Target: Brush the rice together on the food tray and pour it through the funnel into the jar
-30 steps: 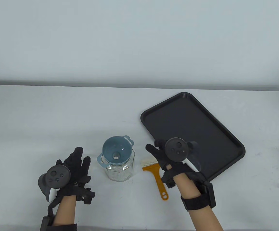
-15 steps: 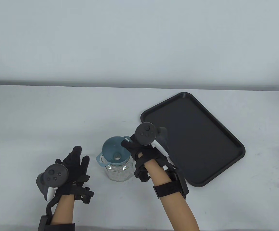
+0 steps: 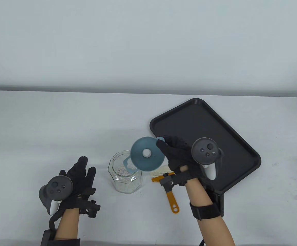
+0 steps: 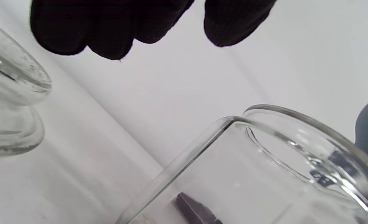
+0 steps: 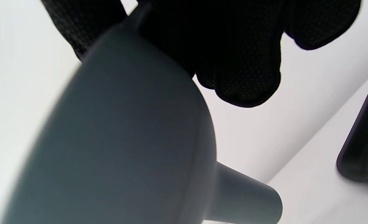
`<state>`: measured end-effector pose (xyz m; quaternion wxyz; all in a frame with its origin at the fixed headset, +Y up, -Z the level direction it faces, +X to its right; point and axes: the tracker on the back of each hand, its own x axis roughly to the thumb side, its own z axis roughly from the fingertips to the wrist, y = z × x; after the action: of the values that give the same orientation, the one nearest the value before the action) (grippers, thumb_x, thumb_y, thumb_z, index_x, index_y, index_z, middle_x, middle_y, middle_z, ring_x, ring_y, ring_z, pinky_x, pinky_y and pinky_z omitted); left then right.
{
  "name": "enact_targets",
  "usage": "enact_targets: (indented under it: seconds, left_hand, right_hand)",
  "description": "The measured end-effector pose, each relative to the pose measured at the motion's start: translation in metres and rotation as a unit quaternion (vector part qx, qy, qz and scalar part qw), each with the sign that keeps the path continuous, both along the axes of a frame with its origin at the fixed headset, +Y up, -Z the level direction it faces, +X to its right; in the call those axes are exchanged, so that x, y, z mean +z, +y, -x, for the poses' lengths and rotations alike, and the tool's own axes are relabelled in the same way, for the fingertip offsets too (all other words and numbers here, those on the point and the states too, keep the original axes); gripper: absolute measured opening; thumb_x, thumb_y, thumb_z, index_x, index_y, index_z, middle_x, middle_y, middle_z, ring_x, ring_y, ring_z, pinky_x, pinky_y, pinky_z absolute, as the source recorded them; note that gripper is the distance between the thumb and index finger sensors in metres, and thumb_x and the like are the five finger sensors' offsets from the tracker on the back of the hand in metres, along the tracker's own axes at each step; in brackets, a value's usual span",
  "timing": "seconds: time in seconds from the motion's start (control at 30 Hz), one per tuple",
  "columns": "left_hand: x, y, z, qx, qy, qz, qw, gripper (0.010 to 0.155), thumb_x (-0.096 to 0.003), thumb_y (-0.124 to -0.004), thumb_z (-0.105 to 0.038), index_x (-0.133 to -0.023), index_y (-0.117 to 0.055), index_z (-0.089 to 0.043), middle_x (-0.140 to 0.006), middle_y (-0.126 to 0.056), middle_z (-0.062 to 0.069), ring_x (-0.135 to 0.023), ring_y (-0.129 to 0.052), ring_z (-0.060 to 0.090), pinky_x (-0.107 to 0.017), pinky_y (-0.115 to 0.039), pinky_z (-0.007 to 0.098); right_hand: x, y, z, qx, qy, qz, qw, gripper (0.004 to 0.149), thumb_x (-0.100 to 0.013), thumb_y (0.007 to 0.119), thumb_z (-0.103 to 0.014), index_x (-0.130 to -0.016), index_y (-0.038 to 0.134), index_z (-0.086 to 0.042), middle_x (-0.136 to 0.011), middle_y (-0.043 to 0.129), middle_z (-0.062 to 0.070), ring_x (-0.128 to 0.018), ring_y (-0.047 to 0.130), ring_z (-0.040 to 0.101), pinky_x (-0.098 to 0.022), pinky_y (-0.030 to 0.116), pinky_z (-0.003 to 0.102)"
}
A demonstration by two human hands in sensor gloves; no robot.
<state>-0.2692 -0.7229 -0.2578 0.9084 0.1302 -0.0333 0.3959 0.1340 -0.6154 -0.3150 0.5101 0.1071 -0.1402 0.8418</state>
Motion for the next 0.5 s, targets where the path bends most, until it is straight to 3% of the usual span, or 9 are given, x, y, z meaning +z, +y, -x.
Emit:
enact_targets:
  seconds: [0.23,0.5]
  left_hand:
    - [0.0,0.0,-0.001,-0.002,-0.005,-0.002,1.0,0.072,-0.0559,-0.064,-0.037,-0.108,-0.049,0.011,-0.098,-0.064,0.044,-0.081,-0.066,0.073,-0.053,-0.017,0.089]
    - [-0.002,-0.005,-0.006,-0.016,-0.011,0.005,1.0,0.072,-0.0559,-0.064,-0.037,-0.107,-0.049,0.011,-0.098,-0.064,0.045,-0.081,-0.066,0.073,-0.053,-0.017,0.089]
  right_hand:
    - [0.01,-0.043,-0.085,0.164,-0.157,-0.022,0.974,0.04,-0.049,0.076,-0.036,-0.072,0.081,-0.004,-0.082,0.078,0.025,-0.062,0.094,0.04,-0.051,0.062,0.066]
    - [0.009,-0.102,-0.135,0.149,-0.21,0.062,0.964,0.039,-0.049,0.075,-0.034,-0.076,0.077,-0.006,-0.084,0.076,0.025,-0.065,0.092,0.041,-0.052,0.061,0.066]
